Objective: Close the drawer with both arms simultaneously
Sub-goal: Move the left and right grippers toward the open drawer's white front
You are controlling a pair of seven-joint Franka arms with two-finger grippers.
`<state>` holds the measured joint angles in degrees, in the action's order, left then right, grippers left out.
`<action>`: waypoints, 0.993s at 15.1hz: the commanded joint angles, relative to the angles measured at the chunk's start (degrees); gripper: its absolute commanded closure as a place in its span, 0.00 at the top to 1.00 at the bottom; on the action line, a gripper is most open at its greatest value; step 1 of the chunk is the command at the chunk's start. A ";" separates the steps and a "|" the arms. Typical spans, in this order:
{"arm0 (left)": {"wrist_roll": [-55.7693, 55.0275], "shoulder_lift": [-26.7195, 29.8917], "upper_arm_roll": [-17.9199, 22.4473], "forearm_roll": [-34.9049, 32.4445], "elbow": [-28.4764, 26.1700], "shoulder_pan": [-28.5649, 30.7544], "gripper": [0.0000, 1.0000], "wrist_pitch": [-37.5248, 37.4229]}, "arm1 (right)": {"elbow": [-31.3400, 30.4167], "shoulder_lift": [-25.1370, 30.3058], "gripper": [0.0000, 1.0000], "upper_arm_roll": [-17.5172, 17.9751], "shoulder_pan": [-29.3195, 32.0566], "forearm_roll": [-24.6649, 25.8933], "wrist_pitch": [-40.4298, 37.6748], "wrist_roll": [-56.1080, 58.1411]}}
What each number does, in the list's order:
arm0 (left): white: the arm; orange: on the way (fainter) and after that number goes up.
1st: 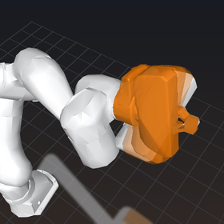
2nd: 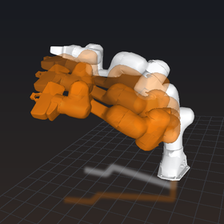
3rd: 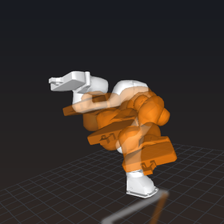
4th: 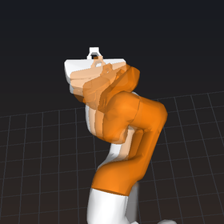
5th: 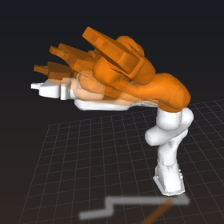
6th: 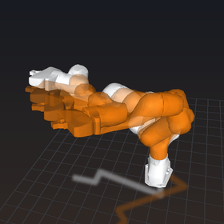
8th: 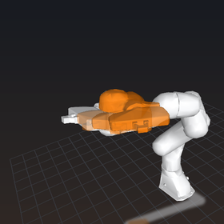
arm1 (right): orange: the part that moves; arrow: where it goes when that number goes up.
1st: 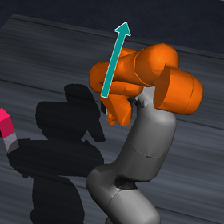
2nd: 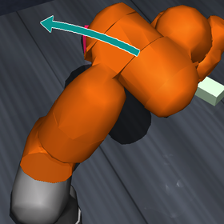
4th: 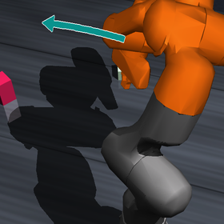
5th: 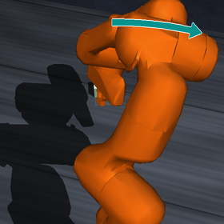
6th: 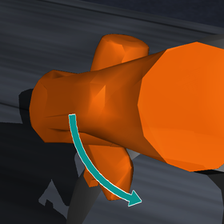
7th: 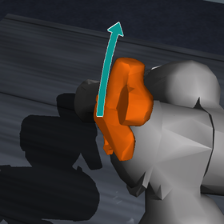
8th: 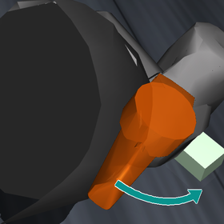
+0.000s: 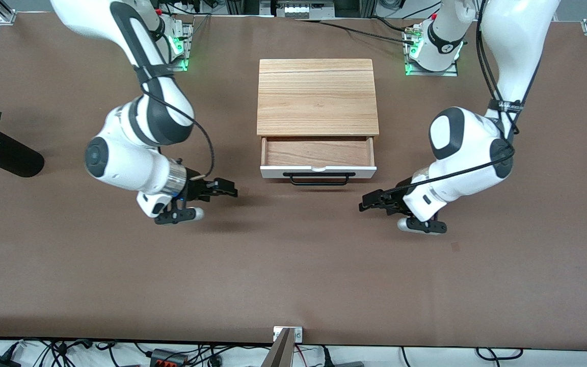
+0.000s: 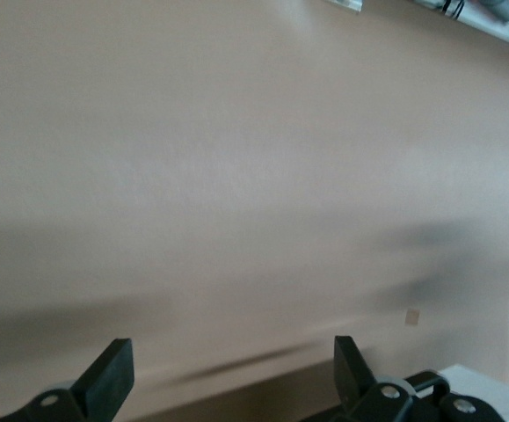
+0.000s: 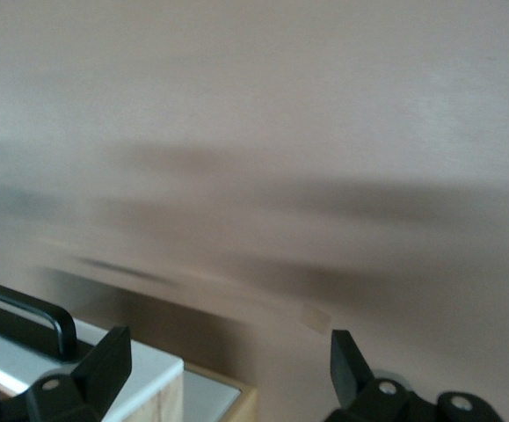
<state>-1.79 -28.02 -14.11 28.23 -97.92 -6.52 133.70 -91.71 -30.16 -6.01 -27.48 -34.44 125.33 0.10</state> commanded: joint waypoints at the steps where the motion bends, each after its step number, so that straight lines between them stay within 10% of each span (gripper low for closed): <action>1: -0.06 1.03 -2.59 3.91 -3.85 1.07 1.00 0.94 | 1.62 -2.62 1.00 -0.49 -3.89 -3.60 3.95 -0.72; 15: -2.16 4.10 -5.48 6.13 -12.03 0.80 1.00 0.42 | 1.45 -4.82 1.00 -0.40 -8.91 -8.80 2.22 -0.80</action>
<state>-3.13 -27.45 -18.51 32.83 -106.09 -6.35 133.86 -91.29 -34.32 -6.01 -35.57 -42.10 129.61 -0.21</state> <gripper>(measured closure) 0.000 0.000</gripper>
